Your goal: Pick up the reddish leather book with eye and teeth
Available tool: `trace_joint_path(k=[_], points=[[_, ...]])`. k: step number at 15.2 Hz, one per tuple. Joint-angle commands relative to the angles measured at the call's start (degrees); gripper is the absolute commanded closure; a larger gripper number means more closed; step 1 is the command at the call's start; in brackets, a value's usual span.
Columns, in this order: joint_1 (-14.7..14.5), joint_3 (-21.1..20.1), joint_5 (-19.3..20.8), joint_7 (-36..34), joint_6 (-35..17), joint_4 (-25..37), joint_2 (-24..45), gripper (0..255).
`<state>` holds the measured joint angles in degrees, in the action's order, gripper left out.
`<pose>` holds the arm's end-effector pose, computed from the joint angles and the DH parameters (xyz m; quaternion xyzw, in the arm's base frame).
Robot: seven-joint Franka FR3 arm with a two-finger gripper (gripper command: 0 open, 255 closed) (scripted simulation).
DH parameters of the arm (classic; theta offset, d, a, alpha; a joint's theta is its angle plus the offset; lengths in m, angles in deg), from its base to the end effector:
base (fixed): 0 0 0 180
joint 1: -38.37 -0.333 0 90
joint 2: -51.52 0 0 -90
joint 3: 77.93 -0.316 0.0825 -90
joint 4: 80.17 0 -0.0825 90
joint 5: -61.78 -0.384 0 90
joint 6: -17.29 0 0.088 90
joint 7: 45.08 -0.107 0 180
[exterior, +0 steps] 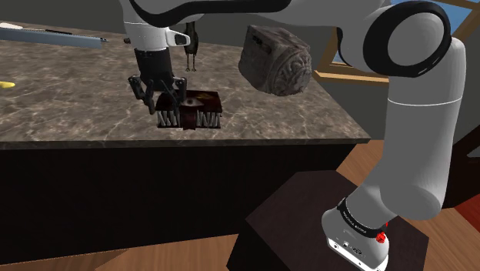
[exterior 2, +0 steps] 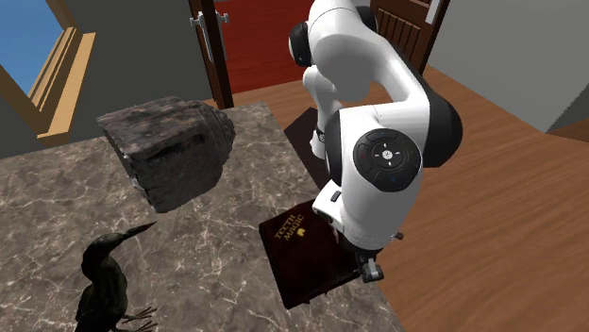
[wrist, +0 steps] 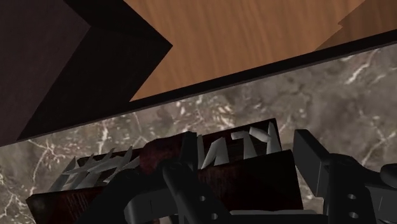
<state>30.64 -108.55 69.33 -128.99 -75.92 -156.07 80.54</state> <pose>0.5795 0.3500 0.4623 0.9138 -0.3958 -0.0864 0.0302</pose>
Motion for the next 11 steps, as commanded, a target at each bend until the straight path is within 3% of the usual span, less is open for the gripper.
trace_joint_path(k=[1, 11], points=[[-0.21, -0.06, -0.03, -0.08, 1.43, 1.42, -0.04, 255], [-1.97, -0.13, 0.40, -0.49, 9.90, 11.26, 1.19, 255]])
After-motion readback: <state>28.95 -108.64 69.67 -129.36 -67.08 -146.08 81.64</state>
